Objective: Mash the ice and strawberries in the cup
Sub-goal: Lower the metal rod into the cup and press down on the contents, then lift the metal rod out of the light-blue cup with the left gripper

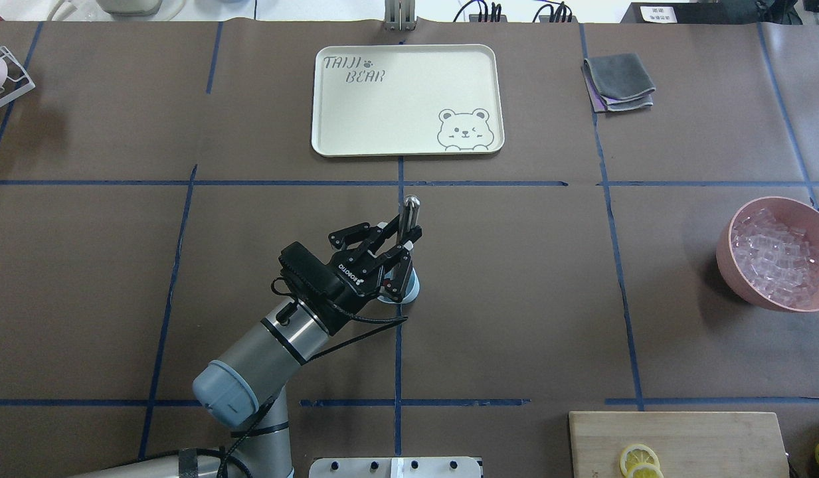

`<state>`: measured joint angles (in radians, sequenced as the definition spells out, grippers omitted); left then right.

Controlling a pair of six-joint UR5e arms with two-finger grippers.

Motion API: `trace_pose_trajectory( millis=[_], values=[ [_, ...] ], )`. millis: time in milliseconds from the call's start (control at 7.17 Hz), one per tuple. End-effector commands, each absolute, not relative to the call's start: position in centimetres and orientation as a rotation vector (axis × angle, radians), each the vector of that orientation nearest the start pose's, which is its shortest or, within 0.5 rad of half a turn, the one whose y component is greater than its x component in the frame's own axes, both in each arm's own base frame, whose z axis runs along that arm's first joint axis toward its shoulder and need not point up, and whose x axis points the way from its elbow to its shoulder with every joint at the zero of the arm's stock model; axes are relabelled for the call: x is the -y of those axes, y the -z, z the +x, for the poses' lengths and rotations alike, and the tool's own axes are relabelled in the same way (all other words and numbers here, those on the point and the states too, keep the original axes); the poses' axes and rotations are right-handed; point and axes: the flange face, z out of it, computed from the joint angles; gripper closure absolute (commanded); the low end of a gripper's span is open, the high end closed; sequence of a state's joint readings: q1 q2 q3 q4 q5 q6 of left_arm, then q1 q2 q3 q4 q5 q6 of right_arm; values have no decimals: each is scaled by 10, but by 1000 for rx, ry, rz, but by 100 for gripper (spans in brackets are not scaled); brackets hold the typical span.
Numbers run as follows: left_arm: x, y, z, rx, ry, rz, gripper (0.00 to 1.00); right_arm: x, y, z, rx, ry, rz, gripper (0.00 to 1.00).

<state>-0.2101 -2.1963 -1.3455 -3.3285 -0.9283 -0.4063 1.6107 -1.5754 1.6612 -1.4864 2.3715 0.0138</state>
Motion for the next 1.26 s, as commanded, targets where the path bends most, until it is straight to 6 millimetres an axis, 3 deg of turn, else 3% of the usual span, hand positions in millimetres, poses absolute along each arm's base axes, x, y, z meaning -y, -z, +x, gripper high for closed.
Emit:
trace_pose_trajectory(
  millis=[0, 558, 698, 837, 977, 1116],
  values=[
    [316, -208, 554, -1358, 129, 1558, 100, 497, -603, 82, 798, 19, 176, 0],
    [324, -162, 501, -1402, 197, 1608, 100, 497, -599, 82, 798, 23, 183, 0],
    [337, -155, 489, -1372, 206, 1620, 100, 497, -598, 81, 800, 23, 184, 0],
    [362, -156, 477, -1371, 243, 1589, 100, 496, -599, 81, 801, 23, 183, 0],
    [387, -159, 450, -1395, 208, 1550, 100, 496, -599, 81, 801, 23, 184, 0],
    [415, -180, 413, -1383, 193, 1485, 100, 496, -600, 82, 798, 22, 182, 0]
  ],
)
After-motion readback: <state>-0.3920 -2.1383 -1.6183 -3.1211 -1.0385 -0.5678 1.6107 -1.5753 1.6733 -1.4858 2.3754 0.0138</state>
